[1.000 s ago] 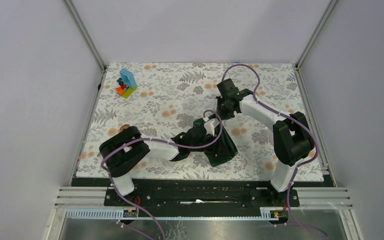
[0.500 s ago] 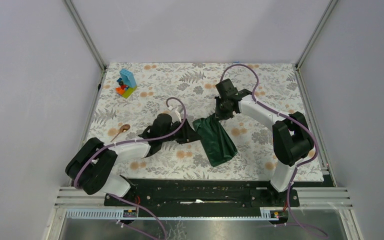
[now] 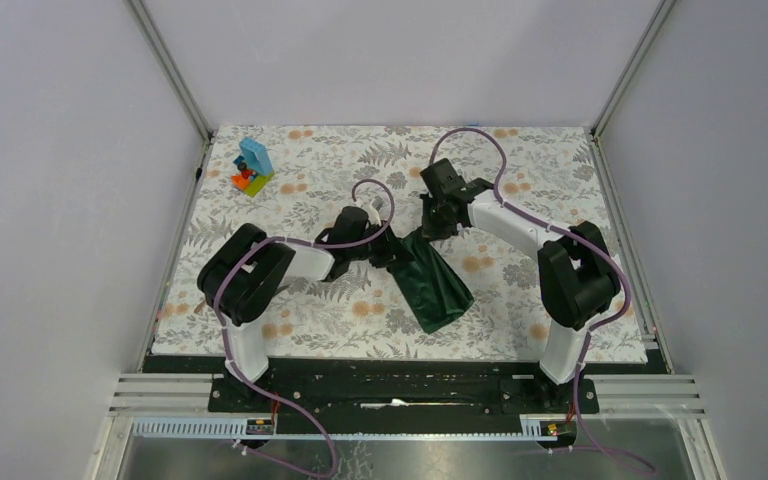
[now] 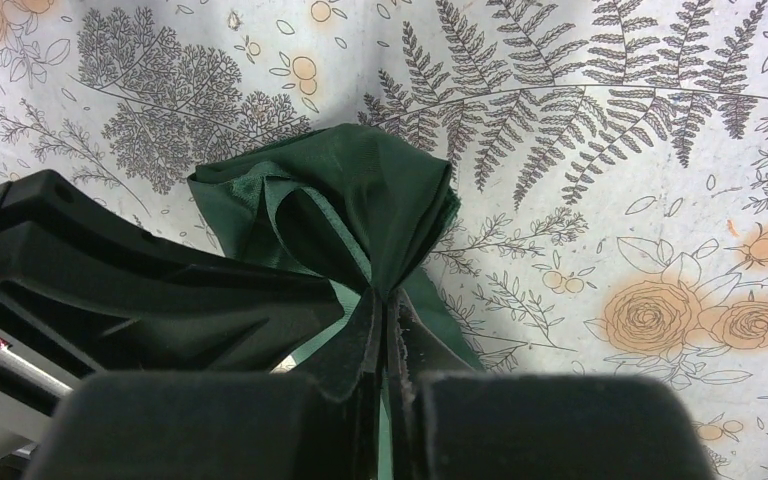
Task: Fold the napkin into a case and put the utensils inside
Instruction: Fold the 2/3-rectangle-folded napkin at the center of the board.
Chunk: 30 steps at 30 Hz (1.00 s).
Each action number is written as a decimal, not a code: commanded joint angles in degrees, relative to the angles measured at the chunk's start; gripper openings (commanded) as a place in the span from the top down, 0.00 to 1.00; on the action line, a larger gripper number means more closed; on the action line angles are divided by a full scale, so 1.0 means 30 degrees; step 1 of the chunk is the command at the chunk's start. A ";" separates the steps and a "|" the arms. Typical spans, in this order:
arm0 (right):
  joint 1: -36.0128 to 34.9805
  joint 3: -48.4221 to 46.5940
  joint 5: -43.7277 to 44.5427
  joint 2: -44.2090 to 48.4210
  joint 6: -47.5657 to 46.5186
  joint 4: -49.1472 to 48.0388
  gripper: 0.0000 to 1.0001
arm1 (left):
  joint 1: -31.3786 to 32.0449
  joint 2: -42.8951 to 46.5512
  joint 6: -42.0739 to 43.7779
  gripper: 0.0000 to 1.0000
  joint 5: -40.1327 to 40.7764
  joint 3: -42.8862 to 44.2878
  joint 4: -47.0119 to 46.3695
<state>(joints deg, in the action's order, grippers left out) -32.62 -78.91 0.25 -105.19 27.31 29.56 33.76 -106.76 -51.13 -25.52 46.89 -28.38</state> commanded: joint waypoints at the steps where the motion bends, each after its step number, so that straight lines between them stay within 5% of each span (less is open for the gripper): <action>1: -0.0312 -0.0911 0.0485 -0.0136 0.0192 0.0253 1.00 | -0.0176 -0.0367 0.0308 0.87 0.0438 0.1148 -0.0350; 12: -0.1055 -0.0857 -0.0502 0.0009 0.0645 -0.0486 1.00 | -0.0706 -0.2100 0.0162 1.00 0.1211 0.2119 0.0475; 23: -0.2003 0.1710 -0.2488 0.0020 0.3796 -0.5014 1.00 | -0.0750 -0.1909 0.1244 1.00 0.1852 0.2483 0.1889; 30: -0.1997 0.3825 -0.2138 0.0820 0.3248 -0.7063 1.00 | -0.0735 0.0174 0.1789 0.87 0.0829 0.2993 0.4525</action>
<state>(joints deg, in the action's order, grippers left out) -37.89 -69.69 -5.52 -105.16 36.60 12.82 31.86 -111.20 -47.94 -22.55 53.45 -20.38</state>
